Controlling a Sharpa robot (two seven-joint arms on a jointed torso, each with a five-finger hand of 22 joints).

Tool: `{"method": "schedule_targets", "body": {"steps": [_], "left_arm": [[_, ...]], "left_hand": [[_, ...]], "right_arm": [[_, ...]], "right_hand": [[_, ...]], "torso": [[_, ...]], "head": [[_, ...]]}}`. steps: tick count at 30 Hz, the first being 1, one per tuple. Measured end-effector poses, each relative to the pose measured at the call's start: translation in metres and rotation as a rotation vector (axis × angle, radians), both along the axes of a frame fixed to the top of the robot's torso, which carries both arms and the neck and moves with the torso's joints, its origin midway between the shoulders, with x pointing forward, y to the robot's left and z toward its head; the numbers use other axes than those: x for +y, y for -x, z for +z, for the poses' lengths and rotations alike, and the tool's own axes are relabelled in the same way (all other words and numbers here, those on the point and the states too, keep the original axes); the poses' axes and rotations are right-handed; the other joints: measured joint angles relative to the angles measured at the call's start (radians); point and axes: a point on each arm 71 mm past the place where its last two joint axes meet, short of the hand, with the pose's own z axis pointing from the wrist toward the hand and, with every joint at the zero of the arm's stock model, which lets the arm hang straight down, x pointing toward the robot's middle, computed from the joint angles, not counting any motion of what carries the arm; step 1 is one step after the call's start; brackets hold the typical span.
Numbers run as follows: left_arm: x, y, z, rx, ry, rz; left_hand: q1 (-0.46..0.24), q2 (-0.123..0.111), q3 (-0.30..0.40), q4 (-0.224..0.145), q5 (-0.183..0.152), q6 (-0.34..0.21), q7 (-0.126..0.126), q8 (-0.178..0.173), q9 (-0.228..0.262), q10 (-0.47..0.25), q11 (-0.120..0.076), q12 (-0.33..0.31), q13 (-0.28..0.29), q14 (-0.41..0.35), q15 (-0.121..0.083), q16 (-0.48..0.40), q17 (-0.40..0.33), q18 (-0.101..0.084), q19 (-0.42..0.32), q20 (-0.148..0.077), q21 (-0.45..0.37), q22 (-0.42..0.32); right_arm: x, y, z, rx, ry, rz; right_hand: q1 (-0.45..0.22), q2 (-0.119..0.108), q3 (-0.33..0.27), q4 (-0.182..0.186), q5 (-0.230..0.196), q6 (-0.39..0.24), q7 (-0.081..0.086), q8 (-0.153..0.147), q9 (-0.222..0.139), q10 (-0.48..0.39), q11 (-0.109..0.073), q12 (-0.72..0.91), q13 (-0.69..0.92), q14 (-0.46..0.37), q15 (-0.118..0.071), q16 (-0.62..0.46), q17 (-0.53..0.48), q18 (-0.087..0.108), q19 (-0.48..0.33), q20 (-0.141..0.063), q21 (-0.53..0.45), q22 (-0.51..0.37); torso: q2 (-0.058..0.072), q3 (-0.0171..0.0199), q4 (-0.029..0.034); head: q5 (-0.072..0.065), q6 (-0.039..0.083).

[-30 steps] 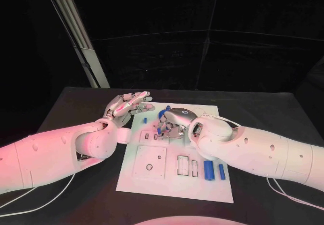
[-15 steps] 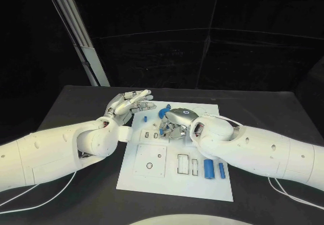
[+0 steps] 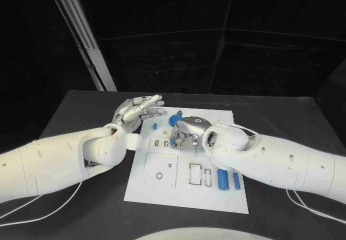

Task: Assemble the parts on the task board

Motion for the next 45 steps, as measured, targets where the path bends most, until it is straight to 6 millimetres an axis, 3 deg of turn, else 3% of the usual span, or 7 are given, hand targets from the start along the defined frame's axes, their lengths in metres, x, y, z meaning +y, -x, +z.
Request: {"method": "schedule_targets", "body": {"steps": [17,22,32,38,42,45], "left_arm": [[0.0,0.0,0.0,0.002,0.0,-0.002],[0.0,-0.001,0.0,0.003,0.0,-0.002],[0.001,-0.001,-0.001,0.003,-0.001,-0.001],[0.004,-0.001,-0.001,-0.008,-0.032,-0.008],[0.007,0.0,-0.001,-0.023,-0.085,-0.02],[0.009,0.0,-0.002,-0.028,-0.133,-0.033]], "left_hand": [[0.0,0.0,0.0,0.0,0.0,0.0,0.0,0.0,0.0,0.0,0.0,0.0,0.0,0.0,0.0,0.0,0.001,0.0,0.0,0.0,-0.004,0.0],[0.0,0.0,0.0,0.0,0.0,0.0,0.0,0.0,0.0,0.0,0.0,0.0,0.0,0.0,0.0,0.0,0.001,0.0,0.0,0.0,-0.004,0.0],[0.0,0.0,0.0,-0.001,0.0,0.0,0.0,0.0,0.0,0.001,0.0,0.0,0.0,0.0,0.0,0.0,0.001,0.0,0.0,0.0,-0.004,-0.001],[0.0,0.0,0.001,-0.013,0.0,0.027,-0.011,0.0,0.0,0.058,-0.015,0.007,0.004,0.057,-0.018,0.013,0.021,0.0,0.041,-0.015,0.005,0.001],[-0.005,0.005,0.009,-0.021,0.0,0.069,-0.029,0.005,0.002,0.114,-0.042,0.016,0.008,0.167,-0.055,0.087,0.069,0.0,0.127,-0.051,0.057,0.023],[-0.005,0.005,0.013,-0.025,0.0,0.085,-0.038,0.005,0.002,0.137,-0.055,0.016,0.008,0.204,-0.072,0.135,0.105,0.0,0.164,-0.071,0.087,0.037]], "right_arm": [[0.004,0.001,-0.002,-0.003,-0.006,0.008],[0.004,0.002,-0.003,-0.008,-0.019,0.009],[-0.002,0.002,-0.004,-0.016,-0.048,0.0],[-0.006,0.003,-0.003,-0.019,-0.075,-0.006],[-0.008,0.003,-0.002,-0.023,-0.104,-0.007],[-0.009,0.002,-0.001,-0.023,-0.125,-0.006]], "right_hand": [[0.0,0.0,0.002,-0.002,0.0,0.002,-0.001,-0.007,-0.001,0.0,0.0,0.0,-0.001,0.0,0.0,0.0,0.0,0.0,0.0,0.0,0.0,0.0],[0.0,0.0,0.022,-0.009,0.032,0.002,-0.001,-0.01,-0.006,0.0,0.0,0.0,0.007,0.0,0.0,0.0,0.0,0.0,0.0,0.0,0.0,0.0],[0.0,0.0,0.024,-0.01,0.032,0.002,-0.001,-0.01,-0.006,0.0,0.0,0.0,0.007,0.0,0.0,0.0,0.0,0.0,0.0,0.0,0.0,0.0],[0.0,0.0,0.026,-0.012,0.032,0.002,-0.001,-0.008,-0.006,0.0,0.0,0.0,0.007,0.0,0.0,0.0,0.0,0.0,0.0,0.0,0.0,0.0],[0.0,0.0,0.026,-0.012,0.034,0.002,-0.001,-0.008,-0.006,0.0,0.0,0.0,0.007,0.0,0.0,-0.004,-0.006,0.0,0.0,0.0,0.0,0.0],[-0.002,-0.002,0.03,-0.008,0.035,0.002,-0.001,-0.008,-0.006,0.0,0.0,0.0,0.006,0.0,0.0,-0.008,-0.01,0.0,0.0,0.0,0.0,0.0]], "torso": [[0.001,-0.0012,-0.0044],[0.001,-0.0016,-0.0049],[0.001,-0.0021,-0.0073],[0.0,-0.0021,-0.0076],[0.0,-0.0021,-0.0082],[0.0,-0.0021,-0.0086]], "head": [[0.007,-0.001],[0.008,-0.002],[0.01,-0.003],[0.011,-0.002],[0.012,0.002],[0.013,0.004]]}}
